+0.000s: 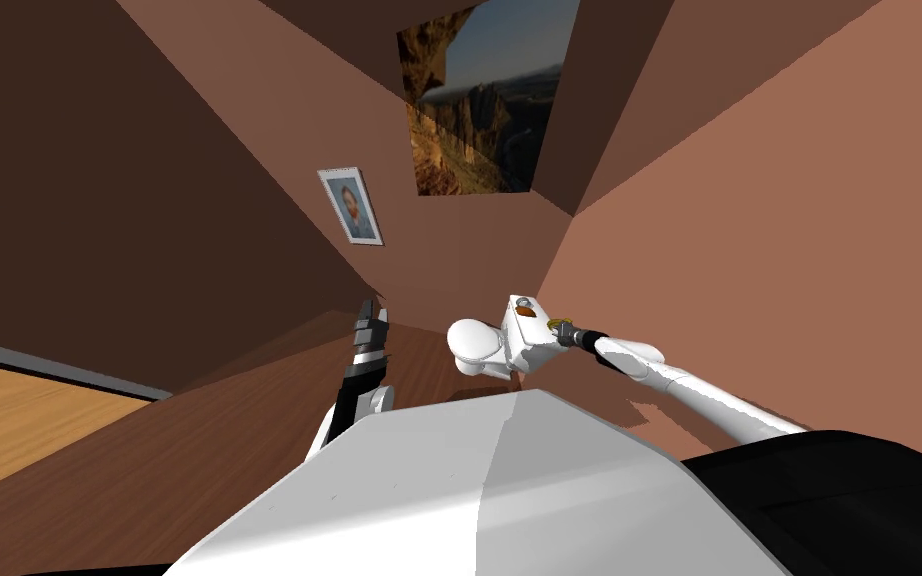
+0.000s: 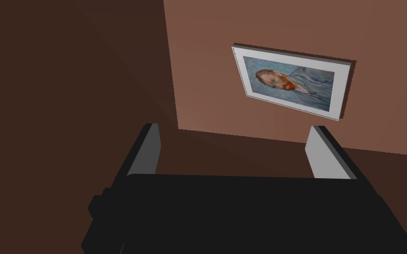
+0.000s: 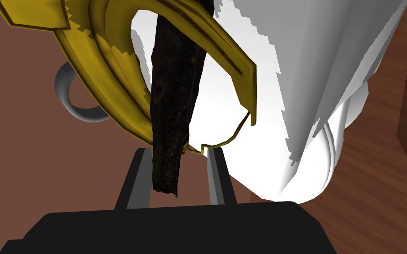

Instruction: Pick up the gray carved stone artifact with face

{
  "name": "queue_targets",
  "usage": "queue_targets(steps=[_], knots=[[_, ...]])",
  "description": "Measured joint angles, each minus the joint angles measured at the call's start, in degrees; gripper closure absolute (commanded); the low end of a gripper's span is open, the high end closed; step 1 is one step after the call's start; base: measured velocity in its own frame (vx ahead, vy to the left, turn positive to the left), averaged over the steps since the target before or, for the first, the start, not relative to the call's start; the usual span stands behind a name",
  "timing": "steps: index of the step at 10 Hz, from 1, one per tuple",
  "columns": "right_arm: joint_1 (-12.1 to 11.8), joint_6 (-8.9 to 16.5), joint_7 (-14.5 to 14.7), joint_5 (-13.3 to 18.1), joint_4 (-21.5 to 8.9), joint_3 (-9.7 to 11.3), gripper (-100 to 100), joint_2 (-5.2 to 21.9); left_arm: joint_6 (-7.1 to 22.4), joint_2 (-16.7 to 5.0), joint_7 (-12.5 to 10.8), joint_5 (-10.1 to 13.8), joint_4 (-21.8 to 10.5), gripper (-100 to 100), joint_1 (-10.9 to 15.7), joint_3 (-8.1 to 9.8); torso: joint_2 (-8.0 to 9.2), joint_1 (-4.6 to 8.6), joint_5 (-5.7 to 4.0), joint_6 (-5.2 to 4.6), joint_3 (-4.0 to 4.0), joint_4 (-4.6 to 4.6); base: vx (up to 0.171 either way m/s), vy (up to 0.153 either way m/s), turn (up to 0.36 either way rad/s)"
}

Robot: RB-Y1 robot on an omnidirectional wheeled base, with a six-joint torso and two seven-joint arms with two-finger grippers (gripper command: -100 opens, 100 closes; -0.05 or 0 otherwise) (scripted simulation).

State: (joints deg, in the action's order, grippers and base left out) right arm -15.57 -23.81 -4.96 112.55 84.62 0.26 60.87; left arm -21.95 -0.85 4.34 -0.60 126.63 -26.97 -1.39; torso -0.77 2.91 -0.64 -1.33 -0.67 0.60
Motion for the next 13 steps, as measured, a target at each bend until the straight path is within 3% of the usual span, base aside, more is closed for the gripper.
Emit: queue_targets(steps=[7,9,13], knots=[[-1.78,0.34,11.38,-10.99,0.04,-0.59,100,0.76,0.0,0.0,0.0,0.0,0.0,0,0.01,0.0,0.03,0.11,-0.08,0.07,-0.01,0.03,0.035,0.015,-0.053],[-2.46,0.47,13.95,-12.86,0.25,-0.78,100,1.07,0.0,0.0,0.0,0.0,0.0,0,-0.02,0.0,-0.08,-0.01,-0.03,-0.19,-0.07,0.08,0.094,0.064,-0.225],[-3.36,0.52,19.86,-19.08,0.1,-1.1,100,1.5,0.0,0.0,0.0,0.0,0.0,0,0.01,0.0,-0.04,0.11,-0.06,0.15,-0.04,0.02,0.018,-0.001,0.019]])
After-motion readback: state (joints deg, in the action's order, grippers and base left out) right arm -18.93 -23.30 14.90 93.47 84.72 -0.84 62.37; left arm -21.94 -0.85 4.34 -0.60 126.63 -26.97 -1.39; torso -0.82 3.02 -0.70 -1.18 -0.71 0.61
